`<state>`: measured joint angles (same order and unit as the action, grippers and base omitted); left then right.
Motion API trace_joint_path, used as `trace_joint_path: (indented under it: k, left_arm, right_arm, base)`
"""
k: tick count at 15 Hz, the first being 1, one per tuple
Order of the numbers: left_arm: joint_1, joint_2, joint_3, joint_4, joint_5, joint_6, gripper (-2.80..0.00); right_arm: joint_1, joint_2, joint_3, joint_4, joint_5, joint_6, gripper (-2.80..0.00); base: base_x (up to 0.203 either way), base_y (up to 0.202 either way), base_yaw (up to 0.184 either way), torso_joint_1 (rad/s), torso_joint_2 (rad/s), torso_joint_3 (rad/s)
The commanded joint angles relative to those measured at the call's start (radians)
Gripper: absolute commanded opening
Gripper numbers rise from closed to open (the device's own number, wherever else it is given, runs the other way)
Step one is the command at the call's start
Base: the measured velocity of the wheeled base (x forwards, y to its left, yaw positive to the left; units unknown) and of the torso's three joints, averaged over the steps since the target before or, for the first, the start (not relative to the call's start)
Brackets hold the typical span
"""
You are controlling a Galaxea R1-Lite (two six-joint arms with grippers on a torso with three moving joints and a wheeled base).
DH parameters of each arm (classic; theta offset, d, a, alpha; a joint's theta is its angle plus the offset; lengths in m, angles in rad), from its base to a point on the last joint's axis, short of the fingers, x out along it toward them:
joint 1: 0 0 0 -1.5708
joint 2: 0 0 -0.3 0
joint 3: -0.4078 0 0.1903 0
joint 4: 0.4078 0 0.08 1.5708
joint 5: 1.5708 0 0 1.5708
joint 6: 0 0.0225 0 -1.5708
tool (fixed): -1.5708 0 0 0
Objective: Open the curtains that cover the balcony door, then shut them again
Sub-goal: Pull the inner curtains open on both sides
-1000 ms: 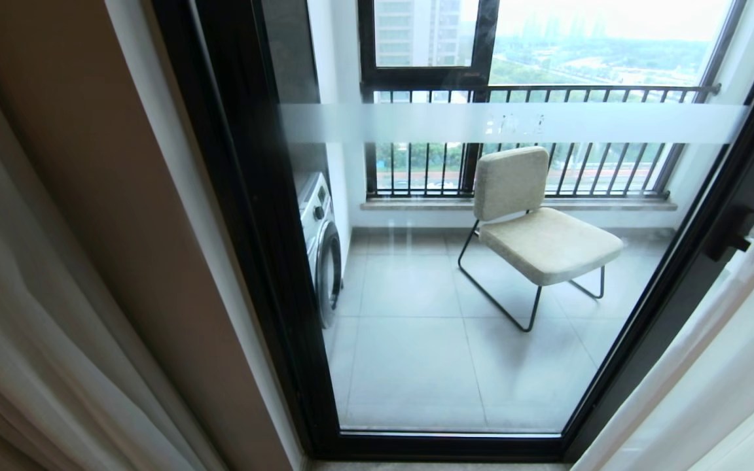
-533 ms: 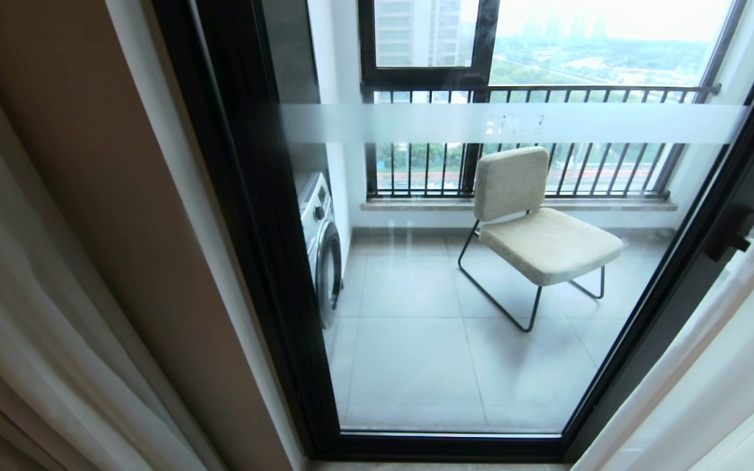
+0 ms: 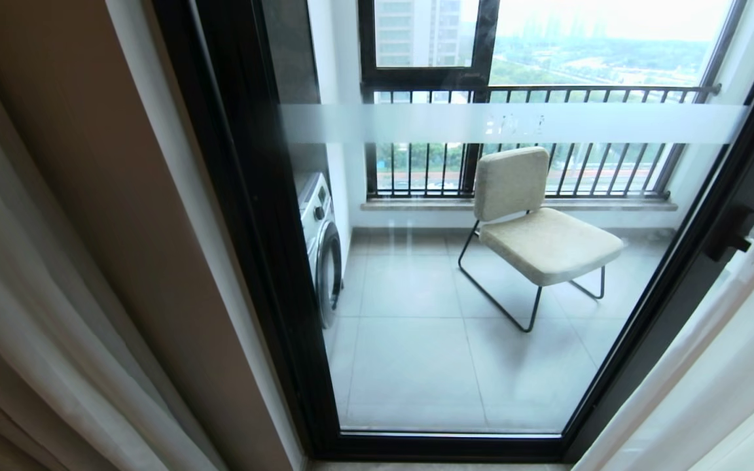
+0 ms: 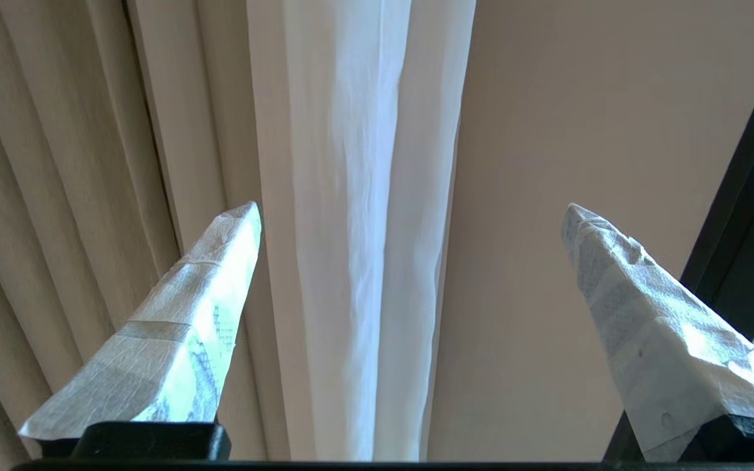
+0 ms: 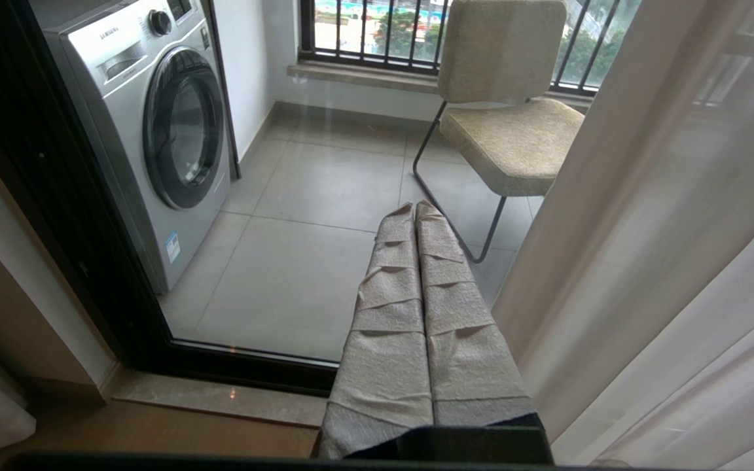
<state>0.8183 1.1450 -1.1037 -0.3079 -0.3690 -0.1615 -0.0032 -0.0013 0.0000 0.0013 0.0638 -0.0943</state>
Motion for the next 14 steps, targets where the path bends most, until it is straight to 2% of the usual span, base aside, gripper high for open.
trace_joint_path:
  k: [1, 2, 4, 6, 14]
  left_arm:
    - [0.002, -0.038, 0.032, -0.003, 0.001, -0.001, 0.00]
    - [0.001, -0.040, 0.043, -0.006, 0.004, -0.001, 0.00]
    - [-0.001, -0.067, 0.087, -0.006, 0.003, -0.004, -2.80]
    - [-0.019, -0.094, 0.131, -0.005, -0.006, -0.028, -2.80]
    - [-0.083, -0.152, 0.338, -0.035, -0.018, -0.030, -2.80]
  right_arm:
    - [0.000, 0.001, 0.000, 0.000, 0.001, -0.001, -2.80]
    - [0.000, 0.001, 0.000, 0.000, 0.001, -0.001, -2.80]
    - [0.000, 0.001, 0.000, 0.000, 0.001, -0.001, -2.80]
    - [0.000, 0.001, 0.000, 0.000, 0.001, -0.001, -2.80]
    - [0.000, 0.001, 0.000, 0.000, 0.001, -0.001, -2.80]
  base:
    - [0.000, 0.000, 0.000, 0.000, 0.00, 0.000]
    - [0.000, 0.000, 0.000, 0.000, 0.00, 0.000]
    - [0.000, 0.000, 0.000, 0.000, 0.00, 0.000]
    - [0.000, 0.000, 0.000, 0.000, 0.00, 0.000]
    - [0.000, 0.000, 0.000, 0.000, 0.00, 0.000]
